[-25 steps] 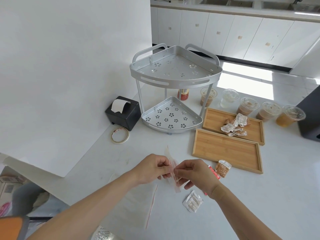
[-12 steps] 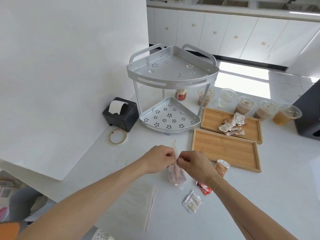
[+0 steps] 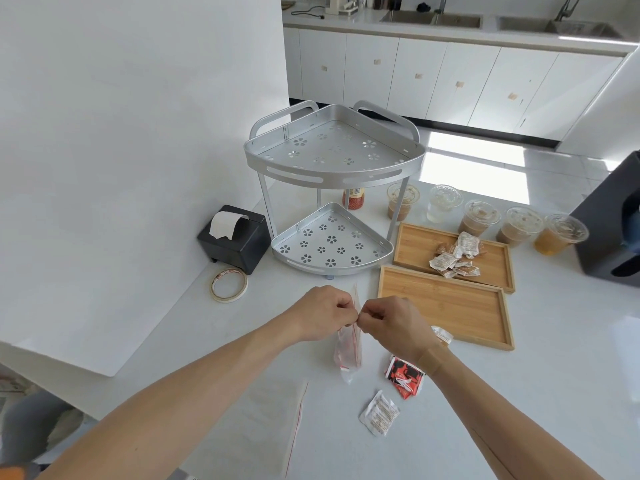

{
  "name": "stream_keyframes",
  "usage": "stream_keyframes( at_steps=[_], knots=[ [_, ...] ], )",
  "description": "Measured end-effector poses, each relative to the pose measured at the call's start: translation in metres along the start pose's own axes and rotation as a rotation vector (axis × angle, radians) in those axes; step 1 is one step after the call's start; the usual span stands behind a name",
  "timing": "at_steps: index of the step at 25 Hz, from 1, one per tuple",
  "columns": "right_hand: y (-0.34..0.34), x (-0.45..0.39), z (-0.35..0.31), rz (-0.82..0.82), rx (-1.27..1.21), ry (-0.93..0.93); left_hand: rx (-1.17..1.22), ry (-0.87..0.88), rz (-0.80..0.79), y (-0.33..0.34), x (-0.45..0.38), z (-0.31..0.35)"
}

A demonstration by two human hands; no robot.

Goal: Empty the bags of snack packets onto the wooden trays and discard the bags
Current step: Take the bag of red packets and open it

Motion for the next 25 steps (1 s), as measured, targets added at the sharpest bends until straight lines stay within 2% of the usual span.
stream_keyframes(
  at_steps=[5, 8, 11, 15, 16, 19, 20, 23, 25],
  knots=[
    [-0.032, 0.003, 0.033, 0.138, 0.038, 0.129, -0.010, -0.078, 0.097, -0.029, 0.005, -0.028],
    [-0.040, 0.007, 0.043, 0.138, 0.101, 0.138, 0.004, -0.096, 0.055, -0.035, 0.009, -0.037],
    [-0.037, 0.006, 0.043, 0.184, 0.121, 0.159, 0.070, -0.115, 0.078, -0.032, 0.005, -0.033],
    [-0.044, 0.011, 0.042, 0.154, 0.280, 0.230, 0.203, -0.123, 0.069, -0.027, 0.000, -0.024],
    [-0.046, 0.014, 0.036, 0.180, 0.318, 0.219, 0.223, -0.117, 0.048, -0.022, -0.001, -0.018],
    [-0.049, 0.020, 0.006, 0.409, 0.269, 0.080, 0.207, -0.077, 0.034, -0.008, -0.009, -0.002],
    [-0.047, 0.017, -0.003, 0.406, 0.239, 0.077, 0.194, -0.064, 0.043, -0.004, -0.011, 0.002],
    [-0.040, -0.003, -0.012, 0.130, 0.113, 0.249, 0.177, -0.031, 0.067, 0.003, -0.013, 0.010],
    [-0.040, -0.013, -0.007, 0.027, 0.019, 0.322, 0.179, -0.003, 0.066, 0.007, -0.012, 0.011]
  ],
)
Point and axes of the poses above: each hand's wrist, its own x-axis away from the middle knuckle, its own y-axis out of the palm, z = x × y, the point moved 3 cm from there along -x, towards the middle knuckle, and after that the axes turned 5 degrees about -z, right-handed, at the moved point
